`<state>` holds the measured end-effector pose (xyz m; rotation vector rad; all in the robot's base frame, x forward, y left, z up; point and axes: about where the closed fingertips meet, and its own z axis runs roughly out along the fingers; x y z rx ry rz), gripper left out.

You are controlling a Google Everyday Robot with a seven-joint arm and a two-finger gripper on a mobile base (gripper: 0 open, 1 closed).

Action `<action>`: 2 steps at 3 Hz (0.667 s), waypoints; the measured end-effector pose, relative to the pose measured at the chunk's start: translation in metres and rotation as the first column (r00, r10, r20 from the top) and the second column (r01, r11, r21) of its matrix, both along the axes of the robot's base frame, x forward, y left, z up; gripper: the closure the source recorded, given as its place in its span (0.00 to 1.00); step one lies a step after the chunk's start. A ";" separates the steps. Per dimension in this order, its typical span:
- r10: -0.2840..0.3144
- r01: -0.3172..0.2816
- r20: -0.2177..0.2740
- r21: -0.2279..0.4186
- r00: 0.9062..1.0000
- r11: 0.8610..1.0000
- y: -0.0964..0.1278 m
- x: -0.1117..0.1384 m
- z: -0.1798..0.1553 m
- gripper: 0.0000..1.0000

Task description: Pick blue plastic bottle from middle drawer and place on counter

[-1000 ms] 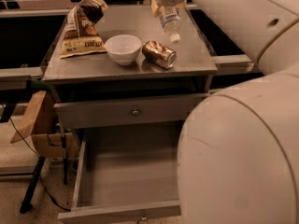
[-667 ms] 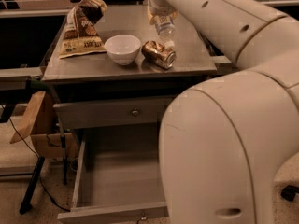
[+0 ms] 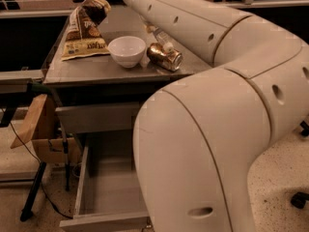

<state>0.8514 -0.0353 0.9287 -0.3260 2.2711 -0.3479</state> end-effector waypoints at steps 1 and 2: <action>-0.002 0.003 0.024 -0.042 1.000 0.999 0.001 0.000 -0.001 1.00; -0.011 0.016 0.055 -0.096 0.998 0.995 -0.005 -0.002 0.001 1.00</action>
Offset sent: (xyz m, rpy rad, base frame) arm -0.0173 -0.0217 0.0089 -0.3068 -0.1784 -0.0539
